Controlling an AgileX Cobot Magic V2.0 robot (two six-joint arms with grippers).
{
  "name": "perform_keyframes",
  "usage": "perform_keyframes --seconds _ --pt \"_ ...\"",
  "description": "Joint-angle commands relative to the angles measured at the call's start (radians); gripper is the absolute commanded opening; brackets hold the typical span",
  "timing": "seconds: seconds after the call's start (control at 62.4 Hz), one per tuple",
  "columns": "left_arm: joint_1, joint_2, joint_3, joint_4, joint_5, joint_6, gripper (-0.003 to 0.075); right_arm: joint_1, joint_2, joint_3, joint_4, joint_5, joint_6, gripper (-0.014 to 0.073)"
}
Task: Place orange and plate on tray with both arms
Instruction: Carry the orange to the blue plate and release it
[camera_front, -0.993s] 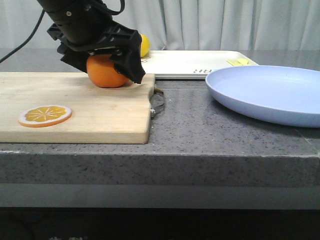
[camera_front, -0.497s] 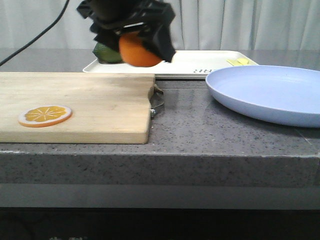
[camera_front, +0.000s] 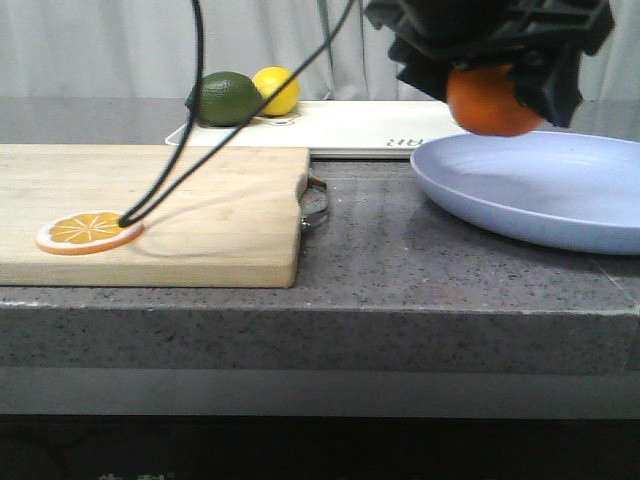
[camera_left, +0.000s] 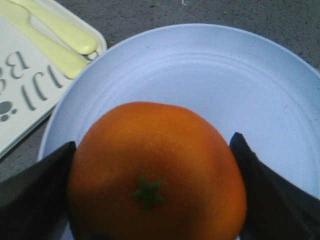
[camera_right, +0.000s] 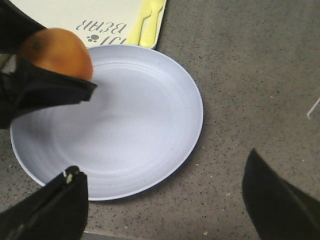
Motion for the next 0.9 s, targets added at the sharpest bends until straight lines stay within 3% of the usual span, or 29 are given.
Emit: perform_keyframes --seconds 0.0,0.192,0.352,0.449,0.881 --pt "-0.017 -0.014 -0.075 0.001 -0.091 -0.002 0.0437 -0.003 0.006 -0.031 -0.001 -0.085 -0.007 0.0632" --pt "-0.030 0.054 -0.114 -0.001 -0.105 -0.002 0.0447 -0.003 0.006 -0.031 -0.001 -0.087 -0.007 0.0632" --pt "-0.036 0.062 -0.114 -0.004 -0.114 -0.002 0.0608 -0.003 0.006 -0.031 -0.001 -0.087 -0.007 0.0632" --pt "-0.036 0.062 -0.114 -0.004 -0.108 -0.004 0.0660 -0.003 0.006 -0.031 -0.001 -0.089 -0.007 0.0632" --pt "-0.015 -0.147 -0.118 -0.031 0.048 -0.063 0.0662 -0.003 0.006 -0.031 -0.001 -0.094 -0.007 0.0632"
